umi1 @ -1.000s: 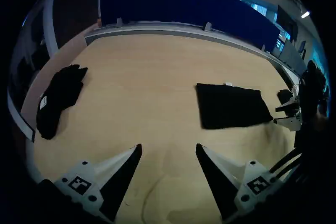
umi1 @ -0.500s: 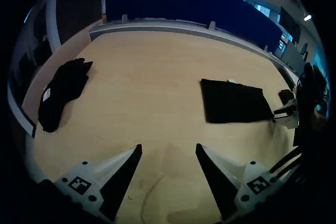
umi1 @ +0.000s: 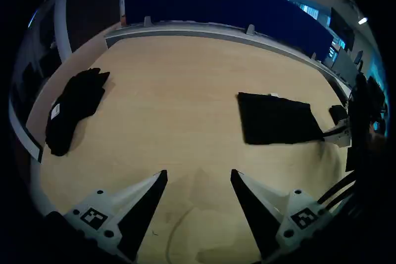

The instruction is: Fold towel

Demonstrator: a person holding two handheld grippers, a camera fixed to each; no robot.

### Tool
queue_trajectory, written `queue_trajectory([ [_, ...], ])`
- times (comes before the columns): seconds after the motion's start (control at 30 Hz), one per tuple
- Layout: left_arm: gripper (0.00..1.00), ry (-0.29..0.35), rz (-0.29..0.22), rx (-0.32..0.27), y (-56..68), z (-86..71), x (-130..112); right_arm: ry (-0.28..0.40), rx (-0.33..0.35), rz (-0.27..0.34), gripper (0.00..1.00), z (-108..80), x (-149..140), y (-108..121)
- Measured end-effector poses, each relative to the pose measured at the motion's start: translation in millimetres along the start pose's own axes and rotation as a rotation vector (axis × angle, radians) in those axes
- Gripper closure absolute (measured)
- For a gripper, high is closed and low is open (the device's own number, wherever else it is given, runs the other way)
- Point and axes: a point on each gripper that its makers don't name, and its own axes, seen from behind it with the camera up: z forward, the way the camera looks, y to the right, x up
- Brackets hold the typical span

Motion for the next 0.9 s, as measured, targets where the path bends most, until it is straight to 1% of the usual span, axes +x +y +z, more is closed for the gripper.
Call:
queue_trajectory([
  [0.03,0.05,0.000,0.001,0.000,0.0,0.1,0,0.001,-0.001,0.002,0.94,0.2,0,0],
  [0.1,0.05,0.000,0.001,-0.001,0.2,0.1,0,0.005,0.000,0.004,0.96,0.0,2,0],
  [0.17,0.05,0.000,0.002,-0.002,0.4,-0.3,1,0.012,0.004,0.001,0.96,-1.3,4,-1],
  [0.37,0.05,0.003,0.004,-0.005,-0.1,-3.0,3,0.023,-0.020,-0.022,0.96,-7.9,12,2],
  [0.47,0.05,0.007,0.002,-0.003,-1.9,-5.2,5,0.038,-0.026,-0.040,0.96,-14.1,20,4],
  [0.67,0.05,0.012,-0.013,-0.002,-6.3,-9.9,5,0.074,-0.031,-0.101,0.96,-33.2,47,2],
  [0.9,0.05,0.028,-0.031,0.003,-10.6,-17.6,5,0.112,-0.054,-0.215,0.96,-52.4,92,-2],
])
